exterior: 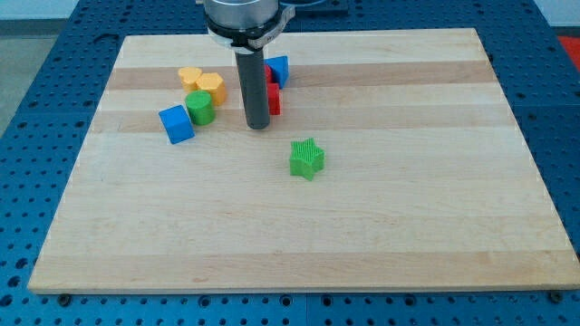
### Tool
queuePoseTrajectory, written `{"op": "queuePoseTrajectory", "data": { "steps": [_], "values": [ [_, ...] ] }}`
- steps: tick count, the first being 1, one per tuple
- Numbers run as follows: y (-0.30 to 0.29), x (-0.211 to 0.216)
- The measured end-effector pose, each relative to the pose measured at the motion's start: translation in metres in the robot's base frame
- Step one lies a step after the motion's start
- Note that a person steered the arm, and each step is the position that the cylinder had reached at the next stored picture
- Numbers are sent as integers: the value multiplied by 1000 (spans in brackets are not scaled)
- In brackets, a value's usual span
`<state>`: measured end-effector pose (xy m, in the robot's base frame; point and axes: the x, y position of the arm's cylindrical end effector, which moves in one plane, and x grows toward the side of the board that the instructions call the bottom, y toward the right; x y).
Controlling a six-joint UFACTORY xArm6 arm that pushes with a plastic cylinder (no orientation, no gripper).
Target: Nudge the blue triangle and the red circle a bit left
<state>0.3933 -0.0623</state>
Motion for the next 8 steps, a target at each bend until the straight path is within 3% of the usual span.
{"op": "queuePoseTrajectory", "data": {
  "steps": [6, 8],
  "values": [
    [71, 12],
    [116, -36]
  ]
}}
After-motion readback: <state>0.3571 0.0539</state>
